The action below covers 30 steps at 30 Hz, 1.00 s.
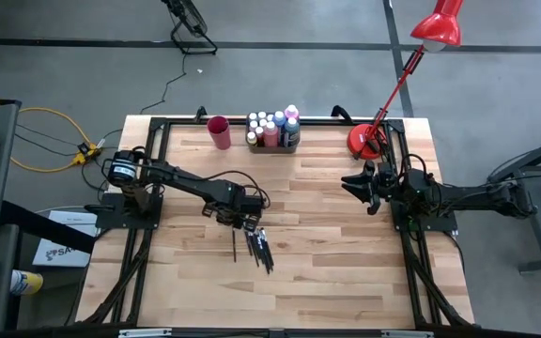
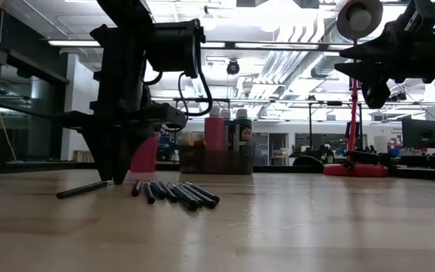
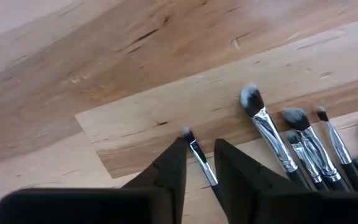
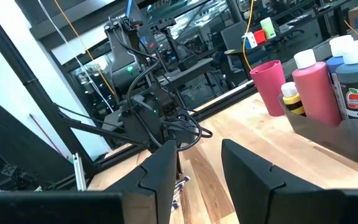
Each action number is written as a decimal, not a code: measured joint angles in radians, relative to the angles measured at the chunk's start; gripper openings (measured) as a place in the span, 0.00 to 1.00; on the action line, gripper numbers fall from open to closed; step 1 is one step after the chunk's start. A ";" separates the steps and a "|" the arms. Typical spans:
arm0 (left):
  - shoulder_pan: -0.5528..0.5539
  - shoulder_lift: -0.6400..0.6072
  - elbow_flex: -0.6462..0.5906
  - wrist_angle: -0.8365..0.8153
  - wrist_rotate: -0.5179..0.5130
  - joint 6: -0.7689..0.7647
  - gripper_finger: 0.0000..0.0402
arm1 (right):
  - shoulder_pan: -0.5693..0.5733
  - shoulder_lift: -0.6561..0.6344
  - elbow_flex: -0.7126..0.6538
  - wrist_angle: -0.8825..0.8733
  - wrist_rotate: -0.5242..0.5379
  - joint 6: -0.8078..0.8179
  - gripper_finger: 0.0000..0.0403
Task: Pick & Place Paint Supplies
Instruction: Put the black paint brush into the pink cup
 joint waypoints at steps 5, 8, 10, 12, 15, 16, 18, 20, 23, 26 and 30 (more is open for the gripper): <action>-0.002 0.000 0.000 0.000 -0.004 -0.003 0.11 | 0.000 0.000 0.000 -0.002 0.000 0.000 0.30; -0.002 0.000 0.000 0.000 -0.007 0.002 0.07 | 0.000 0.000 0.000 -0.004 0.000 0.000 0.30; -0.002 0.000 0.000 0.000 -0.007 0.007 0.03 | 0.000 0.000 0.000 -0.004 0.000 0.000 0.30; -0.002 0.000 0.000 0.000 -0.007 0.016 0.01 | 0.000 0.000 0.000 -0.004 0.000 0.000 0.30; -0.002 0.000 -0.001 -0.001 -0.006 0.040 0.01 | 0.000 0.000 0.000 -0.004 0.000 0.000 0.30; -0.002 0.000 -0.001 0.000 -0.006 0.052 0.01 | 0.000 0.000 0.000 -0.005 0.000 0.000 0.30; -0.002 0.000 -0.001 0.000 -0.006 0.074 0.01 | 0.000 0.000 0.000 -0.005 0.000 0.000 0.30; -0.002 0.000 0.006 -0.009 -0.007 0.094 0.00 | 0.000 0.000 0.000 -0.005 0.000 0.000 0.30; -0.003 -0.012 0.028 -0.040 -0.023 0.131 0.00 | 0.000 0.000 0.000 -0.005 0.000 0.000 0.30; -0.004 -0.039 0.035 -0.056 -0.061 0.144 0.00 | 0.000 0.000 0.000 -0.006 0.000 0.000 0.30; 0.001 -0.074 0.030 -0.088 -0.143 0.145 0.00 | 0.000 0.000 0.000 -0.007 0.000 0.000 0.30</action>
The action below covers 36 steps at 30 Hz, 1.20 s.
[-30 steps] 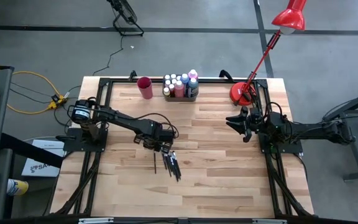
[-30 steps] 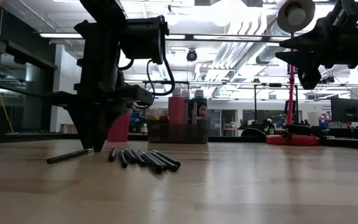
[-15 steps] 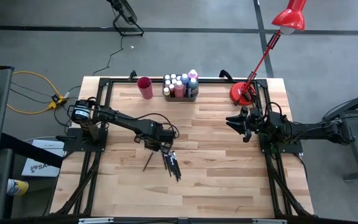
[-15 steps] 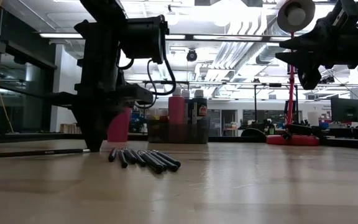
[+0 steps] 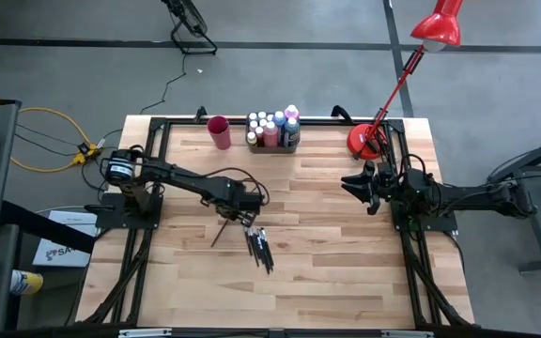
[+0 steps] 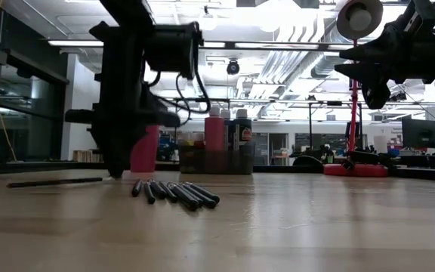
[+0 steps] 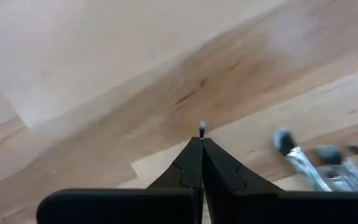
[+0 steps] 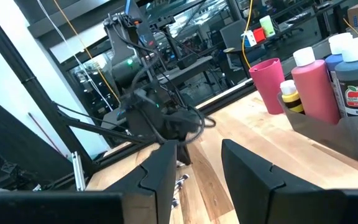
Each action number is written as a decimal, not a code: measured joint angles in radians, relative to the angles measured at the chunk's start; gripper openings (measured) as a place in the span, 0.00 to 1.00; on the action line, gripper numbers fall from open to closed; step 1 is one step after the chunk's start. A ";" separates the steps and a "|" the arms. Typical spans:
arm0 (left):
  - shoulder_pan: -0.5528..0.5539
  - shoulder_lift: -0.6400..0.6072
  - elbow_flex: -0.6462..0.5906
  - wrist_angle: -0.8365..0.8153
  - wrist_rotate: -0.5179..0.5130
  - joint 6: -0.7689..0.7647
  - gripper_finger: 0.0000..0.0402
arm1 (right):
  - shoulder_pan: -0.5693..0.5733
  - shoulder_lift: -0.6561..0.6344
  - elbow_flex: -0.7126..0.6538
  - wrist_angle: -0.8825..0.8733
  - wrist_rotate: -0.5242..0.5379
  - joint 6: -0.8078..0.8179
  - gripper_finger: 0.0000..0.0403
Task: Pick & Place Paint Supplies
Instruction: Put the black paint brush into the pink cup
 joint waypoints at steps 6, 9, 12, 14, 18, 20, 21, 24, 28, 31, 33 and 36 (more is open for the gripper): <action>-0.003 -0.046 0.002 -0.011 -0.020 0.018 0.00 | 0.000 0.000 0.000 0.000 0.000 0.000 0.30; -0.002 -0.062 0.002 -0.015 -0.036 0.018 0.00 | 0.000 0.000 0.000 0.000 0.000 0.000 0.30; -0.002 -0.069 0.005 -0.016 -0.043 0.018 0.00 | 0.000 0.000 0.000 0.000 0.000 0.000 0.30; -0.002 -0.083 0.005 -0.010 -0.055 0.018 0.00 | 0.000 0.000 0.000 0.000 0.000 0.000 0.30; -0.002 -0.138 0.005 -0.003 -0.143 0.018 0.00 | 0.000 0.000 0.000 0.000 0.000 0.000 0.30; -0.002 -0.179 0.005 0.000 -0.218 0.019 0.00 | 0.000 0.000 0.000 0.000 0.000 0.000 0.30; -0.002 -0.200 0.005 0.000 -0.260 0.020 0.00 | 0.000 0.000 0.000 0.000 0.000 0.000 0.30; -0.002 -0.266 0.005 -0.004 -0.394 0.063 0.00 | 0.000 0.000 0.000 0.000 0.000 0.000 0.30; -0.002 -0.368 0.006 -0.020 -0.630 0.150 0.00 | 0.000 0.000 0.000 0.000 0.000 0.000 0.30; -0.001 -0.441 0.006 -0.035 -0.829 0.197 0.00 | 0.000 0.000 0.000 -0.003 0.000 0.000 0.30; 0.016 -0.483 0.006 -0.048 -0.952 0.202 0.00 | 0.000 0.000 0.000 -0.008 0.000 0.000 0.30; 0.066 -0.536 0.006 -0.068 -1.047 0.220 0.00 | 0.000 0.000 0.000 -0.012 0.000 0.000 0.30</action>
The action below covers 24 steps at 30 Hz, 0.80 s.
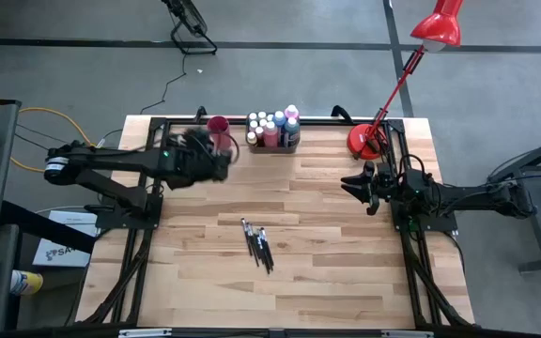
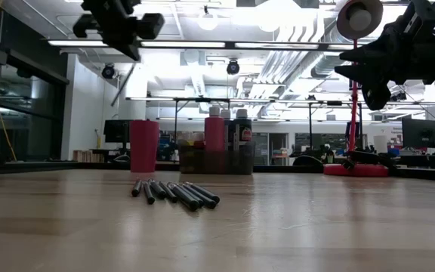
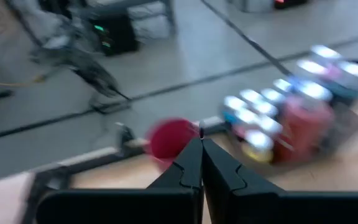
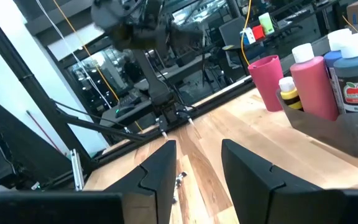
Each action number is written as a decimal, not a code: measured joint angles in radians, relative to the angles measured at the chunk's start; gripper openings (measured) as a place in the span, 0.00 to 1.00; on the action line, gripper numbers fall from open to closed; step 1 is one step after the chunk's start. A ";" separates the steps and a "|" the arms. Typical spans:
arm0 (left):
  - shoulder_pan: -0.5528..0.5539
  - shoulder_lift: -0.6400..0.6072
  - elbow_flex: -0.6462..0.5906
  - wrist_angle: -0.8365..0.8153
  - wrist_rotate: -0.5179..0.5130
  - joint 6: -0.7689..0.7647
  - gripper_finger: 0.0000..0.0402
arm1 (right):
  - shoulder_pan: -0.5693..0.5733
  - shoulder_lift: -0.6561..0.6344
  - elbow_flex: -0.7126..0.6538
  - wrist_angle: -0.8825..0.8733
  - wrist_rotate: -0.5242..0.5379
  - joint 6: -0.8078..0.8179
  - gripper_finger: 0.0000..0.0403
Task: Pick & Place Paint Supplies
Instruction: Put the black paint brush into the pink cup
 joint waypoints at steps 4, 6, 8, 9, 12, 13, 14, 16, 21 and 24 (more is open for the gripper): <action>0.101 -0.046 0.000 0.007 -0.034 0.069 0.00 | 0.000 0.000 0.000 -0.002 0.000 0.000 0.30; 0.149 -0.056 0.000 0.038 -0.034 0.113 0.00 | 0.000 0.000 0.000 -0.003 0.000 0.000 0.30; 0.194 -0.059 0.000 0.091 -0.023 0.180 0.00 | 0.000 0.000 0.000 -0.003 0.000 0.000 0.30; 0.216 -0.059 0.000 0.128 -0.010 0.222 0.00 | 0.000 0.000 0.000 -0.003 0.000 0.000 0.30; 0.290 -0.055 0.000 0.262 0.066 0.384 0.00 | 0.000 0.000 0.000 -0.003 0.000 0.000 0.30; 0.315 -0.047 0.000 0.312 0.096 0.440 0.00 | 0.000 0.000 0.000 -0.004 0.000 0.000 0.30; 0.338 -0.037 0.000 0.360 0.129 0.496 0.00 | 0.000 0.000 0.000 -0.004 0.000 0.000 0.30; 0.380 -0.017 0.000 0.437 0.189 0.594 0.00 | 0.000 0.000 0.000 -0.004 0.000 0.000 0.30; 0.471 0.025 0.000 0.522 0.295 0.690 0.00 | 0.000 0.000 0.000 -0.004 0.000 0.000 0.30; 0.504 0.049 -0.001 0.592 0.358 0.729 0.00 | 0.000 0.000 0.000 -0.004 0.000 0.000 0.30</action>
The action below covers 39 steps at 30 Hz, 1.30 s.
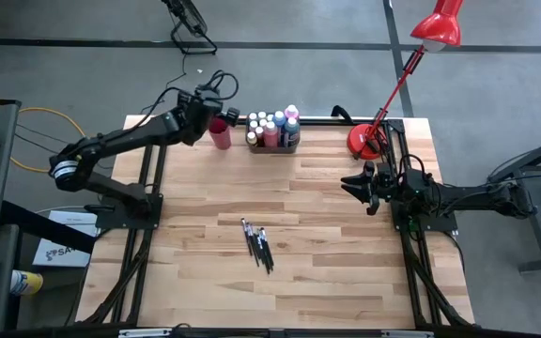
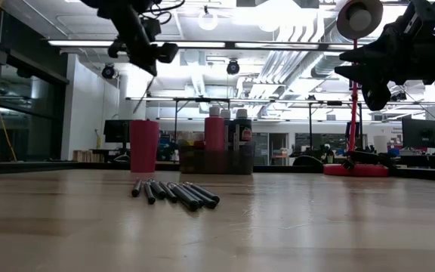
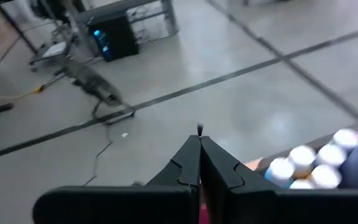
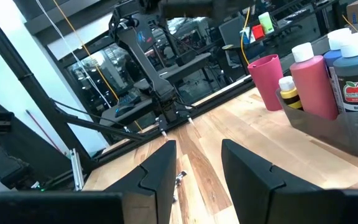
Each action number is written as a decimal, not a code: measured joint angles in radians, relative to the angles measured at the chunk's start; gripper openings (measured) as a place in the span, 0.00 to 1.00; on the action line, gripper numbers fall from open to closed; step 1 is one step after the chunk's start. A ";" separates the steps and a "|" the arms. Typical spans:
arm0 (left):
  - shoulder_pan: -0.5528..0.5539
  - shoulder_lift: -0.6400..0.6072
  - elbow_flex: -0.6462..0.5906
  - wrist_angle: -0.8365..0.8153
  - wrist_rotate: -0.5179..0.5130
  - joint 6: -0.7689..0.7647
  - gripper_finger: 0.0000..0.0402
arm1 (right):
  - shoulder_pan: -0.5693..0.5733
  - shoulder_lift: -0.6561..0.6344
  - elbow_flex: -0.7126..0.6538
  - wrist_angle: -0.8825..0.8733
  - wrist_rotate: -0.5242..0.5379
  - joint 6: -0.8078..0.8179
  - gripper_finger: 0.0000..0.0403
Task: Pick & Place Paint Supplies
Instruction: Put the black paint brush into the pink cup
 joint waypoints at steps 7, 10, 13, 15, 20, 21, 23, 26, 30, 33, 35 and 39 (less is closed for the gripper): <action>0.043 0.031 -0.061 0.149 0.072 0.053 0.00 | 0.000 0.000 0.000 0.000 0.000 0.000 0.30; 0.059 0.031 -0.086 0.151 0.089 0.021 0.00 | 0.000 0.000 0.000 0.000 0.000 0.000 0.30; 0.066 0.031 -0.112 0.162 0.092 0.010 0.00 | 0.000 0.000 0.000 0.000 0.000 0.000 0.30; 0.071 0.031 -0.127 0.177 0.108 0.010 0.00 | 0.000 0.000 0.000 0.000 0.000 0.000 0.30; 0.090 0.031 -0.152 0.211 0.166 0.010 0.05 | 0.000 0.000 0.000 0.000 0.000 0.000 0.30; 0.090 0.031 -0.152 0.211 0.175 0.011 0.06 | 0.000 0.000 0.000 0.000 0.000 0.000 0.30; 0.090 0.031 -0.152 0.212 0.176 0.023 0.10 | 0.000 0.000 0.000 0.000 0.000 0.000 0.30; 0.089 0.030 -0.152 0.212 0.176 0.057 0.17 | 0.000 0.000 0.000 0.000 0.000 0.000 0.30; 0.089 0.023 -0.152 0.210 0.191 0.089 0.25 | 0.000 0.000 0.000 0.000 0.000 0.000 0.30; 0.088 0.005 -0.153 0.194 0.242 0.127 0.29 | 0.000 0.000 0.000 0.000 0.000 0.000 0.30; 0.072 -0.012 -0.153 0.183 0.294 0.164 0.30 | 0.000 0.000 0.000 0.000 0.000 0.000 0.30; 0.006 -0.054 -0.153 0.114 0.403 0.215 0.31 | 0.000 0.000 0.000 -0.001 0.000 0.000 0.30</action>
